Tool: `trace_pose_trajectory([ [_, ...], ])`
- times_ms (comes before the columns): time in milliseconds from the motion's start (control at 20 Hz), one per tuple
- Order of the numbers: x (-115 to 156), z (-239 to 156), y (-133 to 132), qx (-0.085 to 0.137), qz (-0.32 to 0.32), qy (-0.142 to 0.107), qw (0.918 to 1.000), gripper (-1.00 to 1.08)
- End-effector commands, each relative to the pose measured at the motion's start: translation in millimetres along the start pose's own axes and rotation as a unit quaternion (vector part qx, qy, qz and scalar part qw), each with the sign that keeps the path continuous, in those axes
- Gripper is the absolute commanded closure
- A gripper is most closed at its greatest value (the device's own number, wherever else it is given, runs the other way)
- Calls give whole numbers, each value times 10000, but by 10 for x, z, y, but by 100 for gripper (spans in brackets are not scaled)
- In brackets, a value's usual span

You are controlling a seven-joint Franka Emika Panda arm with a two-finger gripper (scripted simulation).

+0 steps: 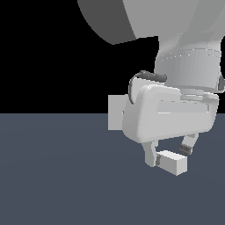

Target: Plug the charger into the wall socket.

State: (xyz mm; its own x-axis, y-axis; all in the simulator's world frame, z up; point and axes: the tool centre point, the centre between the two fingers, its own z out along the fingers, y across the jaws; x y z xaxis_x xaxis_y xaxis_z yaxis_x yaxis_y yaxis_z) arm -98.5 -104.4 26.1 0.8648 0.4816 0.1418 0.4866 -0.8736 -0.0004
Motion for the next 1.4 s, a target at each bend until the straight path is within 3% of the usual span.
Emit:
trace_pose_trajectory([
  [0, -10, 82, 3, -2, -3, 3, 10000, -92],
  [250, -16, 142, 5, -2, -5, 3, 10000, -92],
  [300, -16, 142, 5, -2, -5, 3, 10000, 108],
  [950, -12, 134, 0, -7, 23, 4, 10000, 108],
  [1350, 41, 69, -74, -54, 362, 9, 9993, 108],
])
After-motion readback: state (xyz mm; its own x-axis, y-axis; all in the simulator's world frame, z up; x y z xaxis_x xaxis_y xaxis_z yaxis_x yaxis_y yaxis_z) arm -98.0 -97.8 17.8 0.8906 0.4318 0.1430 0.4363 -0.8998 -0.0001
